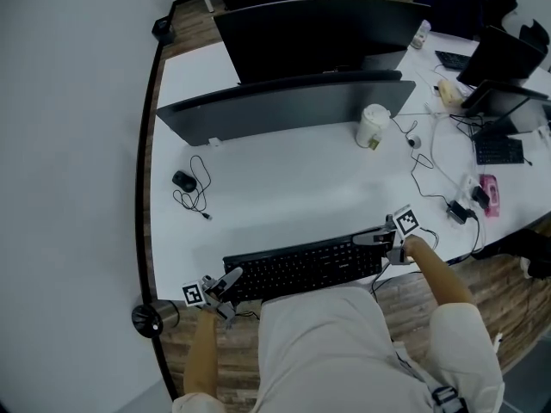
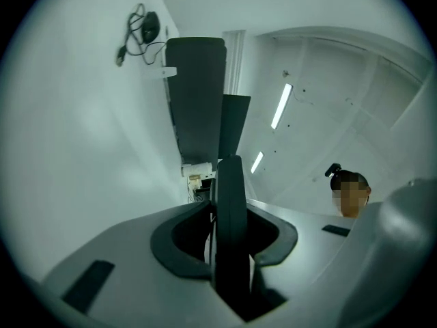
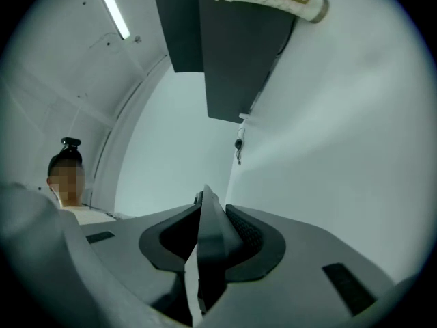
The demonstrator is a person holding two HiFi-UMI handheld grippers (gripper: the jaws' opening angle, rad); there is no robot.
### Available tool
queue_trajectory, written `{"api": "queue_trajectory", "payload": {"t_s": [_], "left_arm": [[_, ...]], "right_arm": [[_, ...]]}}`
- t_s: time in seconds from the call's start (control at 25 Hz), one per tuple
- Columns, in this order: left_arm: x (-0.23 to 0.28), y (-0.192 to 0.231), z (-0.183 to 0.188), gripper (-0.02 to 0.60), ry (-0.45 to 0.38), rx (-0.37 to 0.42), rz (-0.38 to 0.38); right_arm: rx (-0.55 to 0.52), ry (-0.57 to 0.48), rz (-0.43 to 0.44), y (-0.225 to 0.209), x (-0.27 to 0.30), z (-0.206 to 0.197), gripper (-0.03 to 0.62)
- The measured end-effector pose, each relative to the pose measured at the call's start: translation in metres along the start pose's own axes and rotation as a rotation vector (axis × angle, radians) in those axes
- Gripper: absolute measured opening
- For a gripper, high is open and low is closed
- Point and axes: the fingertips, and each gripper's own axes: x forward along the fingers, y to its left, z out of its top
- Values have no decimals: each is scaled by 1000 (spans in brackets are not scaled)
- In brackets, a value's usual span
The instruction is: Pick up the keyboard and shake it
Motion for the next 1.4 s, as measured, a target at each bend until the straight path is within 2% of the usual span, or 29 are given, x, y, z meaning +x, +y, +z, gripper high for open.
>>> {"api": "queue_trajectory", "payload": {"t_s": [0.04,0.12,0.28,0.36,0.48,0.6,0.76,0.92,1.0,1.12,1.24,1.32,1.4], "left_arm": [[3,-6,9,118,12,55,-3],[8,-23,34,115,32,213,-18],[40,-91,80,115,110,526,-73],[58,-116,85,114,234,688,-43],[75,-128,77,115,420,912,53],[85,-128,66,115,480,1082,89],[107,-118,50,114,421,1307,157],[133,-103,44,114,308,1465,238],[144,-94,51,115,279,1579,317],[149,-82,79,114,248,1736,493],[139,-92,125,114,178,1875,680],[132,-117,158,114,153,2011,779],[125,-149,189,114,173,2158,857]], "right_arm": [[-55,12,5,11,2,9,131],[-183,32,27,39,5,33,127],[-453,106,90,104,-2,95,126],[-611,152,95,141,-11,125,126],[-891,256,31,197,-18,161,126],[-1154,424,-48,249,-16,176,123],[-1345,668,-144,306,-8,191,121],[-1532,941,-260,357,16,191,121],[-1639,1071,-362,375,32,186,121],[-1871,1210,-488,392,57,176,120],[-2119,1205,-613,402,71,170,120],[-2273,1124,-707,404,71,168,120],[-2408,1002,-828,400,64,170,120]]}}
